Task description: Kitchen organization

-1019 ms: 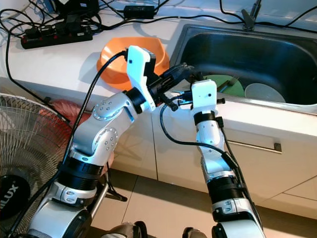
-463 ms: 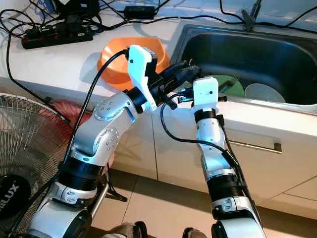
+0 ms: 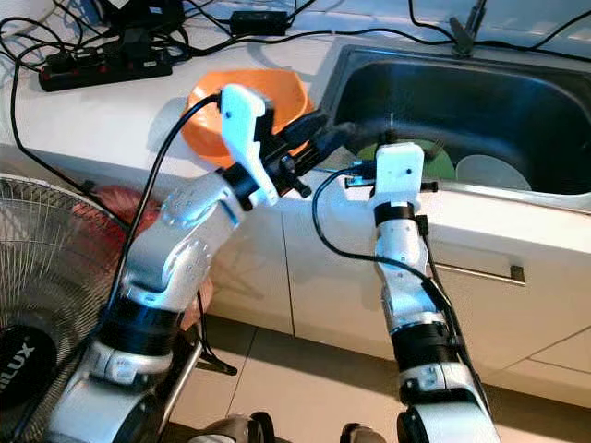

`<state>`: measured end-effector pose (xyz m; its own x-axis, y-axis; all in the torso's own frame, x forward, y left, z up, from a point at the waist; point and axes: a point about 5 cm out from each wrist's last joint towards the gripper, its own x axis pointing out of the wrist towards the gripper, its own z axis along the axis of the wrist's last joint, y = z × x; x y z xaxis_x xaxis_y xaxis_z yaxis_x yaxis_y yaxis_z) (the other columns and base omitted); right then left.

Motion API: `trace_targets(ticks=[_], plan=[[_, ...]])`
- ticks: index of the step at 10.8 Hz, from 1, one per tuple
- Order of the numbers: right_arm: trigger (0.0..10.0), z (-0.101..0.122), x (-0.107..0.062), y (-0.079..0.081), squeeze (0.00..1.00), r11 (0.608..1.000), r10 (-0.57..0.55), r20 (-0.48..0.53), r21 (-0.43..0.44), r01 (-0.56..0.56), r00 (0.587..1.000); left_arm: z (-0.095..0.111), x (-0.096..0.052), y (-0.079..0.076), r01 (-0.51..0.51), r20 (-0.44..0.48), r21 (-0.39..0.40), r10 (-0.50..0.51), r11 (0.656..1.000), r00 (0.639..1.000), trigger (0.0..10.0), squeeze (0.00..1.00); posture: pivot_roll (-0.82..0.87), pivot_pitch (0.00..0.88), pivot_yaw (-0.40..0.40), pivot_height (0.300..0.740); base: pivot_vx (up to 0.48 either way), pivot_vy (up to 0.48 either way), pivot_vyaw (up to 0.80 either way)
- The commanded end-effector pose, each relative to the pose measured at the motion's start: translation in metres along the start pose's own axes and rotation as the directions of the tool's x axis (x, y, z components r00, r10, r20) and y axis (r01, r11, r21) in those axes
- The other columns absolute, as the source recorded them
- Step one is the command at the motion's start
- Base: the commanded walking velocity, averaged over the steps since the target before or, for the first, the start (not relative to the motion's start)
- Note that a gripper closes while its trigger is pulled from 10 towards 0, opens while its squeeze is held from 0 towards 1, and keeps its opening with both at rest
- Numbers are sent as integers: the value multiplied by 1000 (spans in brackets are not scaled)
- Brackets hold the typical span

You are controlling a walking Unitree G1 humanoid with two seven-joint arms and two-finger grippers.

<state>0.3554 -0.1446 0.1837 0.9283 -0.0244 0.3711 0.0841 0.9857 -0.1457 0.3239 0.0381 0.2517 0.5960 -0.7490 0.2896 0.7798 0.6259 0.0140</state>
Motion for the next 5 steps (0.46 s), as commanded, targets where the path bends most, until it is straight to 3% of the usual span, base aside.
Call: trace_targets(ticks=[1, 3, 5], plan=[[10000, 3, 5, -5, 0, 999, -31, 6, 13, 30, 1000, 5, -3, 0, 1, 25, 8, -1, 1000, 1000, 10000, 0, 23, 119, 77, 740, 0, 0, 0], [10000, 2, 15, -6, 0, 999, -32, -3, 8, 32, 999, 3, -6, 2, -27, 24, 6, 27, 1000, 999, 10000, 0, 28, 118, 75, 740, 0, 0, 0], [10000, 8, 37, -13, 0, 1000, -26, -17, -14, 26, 1000, -12, -24, 12, -118, -28, 23, 119, 993, 993, 10000, 0, 46, 119, 70, 740, 0, 0, 0]])
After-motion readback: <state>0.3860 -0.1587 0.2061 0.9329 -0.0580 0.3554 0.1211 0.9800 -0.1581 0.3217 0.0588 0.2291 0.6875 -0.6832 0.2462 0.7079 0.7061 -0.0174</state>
